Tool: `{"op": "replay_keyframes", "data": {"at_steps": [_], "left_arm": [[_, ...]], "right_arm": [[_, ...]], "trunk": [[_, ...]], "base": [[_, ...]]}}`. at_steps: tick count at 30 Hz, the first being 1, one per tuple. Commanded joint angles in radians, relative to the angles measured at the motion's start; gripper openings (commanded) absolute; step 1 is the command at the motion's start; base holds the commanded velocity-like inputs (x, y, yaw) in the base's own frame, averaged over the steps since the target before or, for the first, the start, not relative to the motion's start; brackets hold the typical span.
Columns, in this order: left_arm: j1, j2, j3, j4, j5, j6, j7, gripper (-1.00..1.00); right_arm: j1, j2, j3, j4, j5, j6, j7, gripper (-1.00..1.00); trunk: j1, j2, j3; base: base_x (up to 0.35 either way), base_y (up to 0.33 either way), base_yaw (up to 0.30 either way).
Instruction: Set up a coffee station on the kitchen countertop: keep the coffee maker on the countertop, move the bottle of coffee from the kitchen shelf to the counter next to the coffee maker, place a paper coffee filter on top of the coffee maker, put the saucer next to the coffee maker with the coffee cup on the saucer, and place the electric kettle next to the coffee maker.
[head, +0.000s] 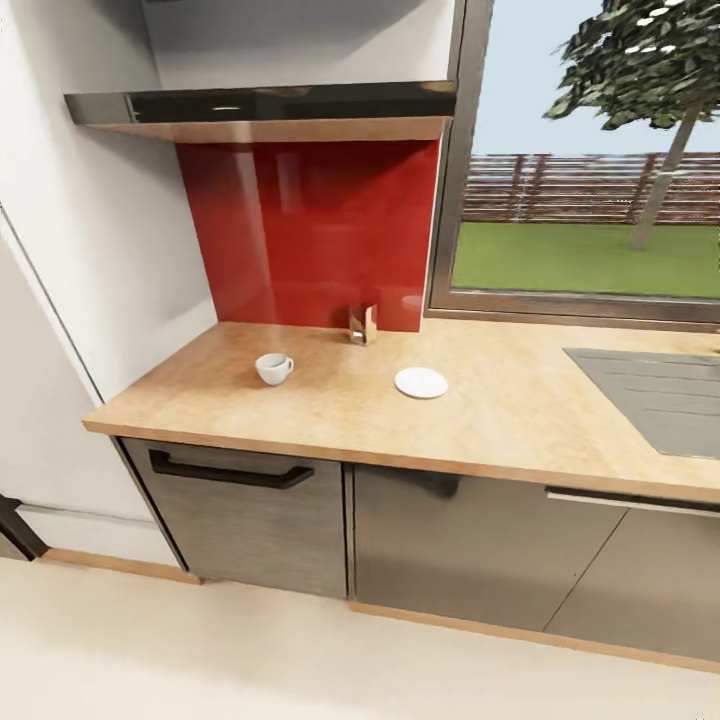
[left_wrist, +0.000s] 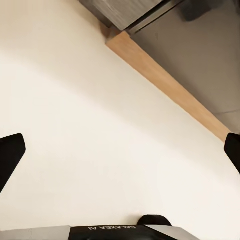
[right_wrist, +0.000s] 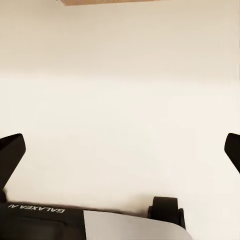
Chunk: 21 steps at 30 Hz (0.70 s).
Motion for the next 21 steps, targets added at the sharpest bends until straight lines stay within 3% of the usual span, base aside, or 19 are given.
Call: {"op": "replay_keyframes", "data": {"at_steps": [1, 7, 21], "left_arm": [[0.0, 0.0, -0.008, 0.0, 0.006, -0.005, -0.001, 1.0], [0.0, 0.0, -0.008, 0.0, 0.006, -0.005, -0.001, 1.0], [0.0, 0.0, -0.008, 0.0, 0.006, -0.005, -0.001, 1.0]], "right_arm": [[-0.001, 0.001, -0.008, 0.0, 0.011, -0.005, 0.006, 1.0], [-0.001, 0.001, -0.008, 0.0, 0.011, -0.005, 0.006, 1.0], [-0.001, 0.001, -0.008, 0.0, 0.011, -0.005, 0.006, 1.0]], "trunk": [[0.0, 0.0, -0.001], [0.0, 0.0, -0.001], [0.0, 0.0, -0.001]], "base": [[0.081, 0.287, -0.026], [0.033, 0.249, -0.097], [0.0, 0.008, -0.281]]}}
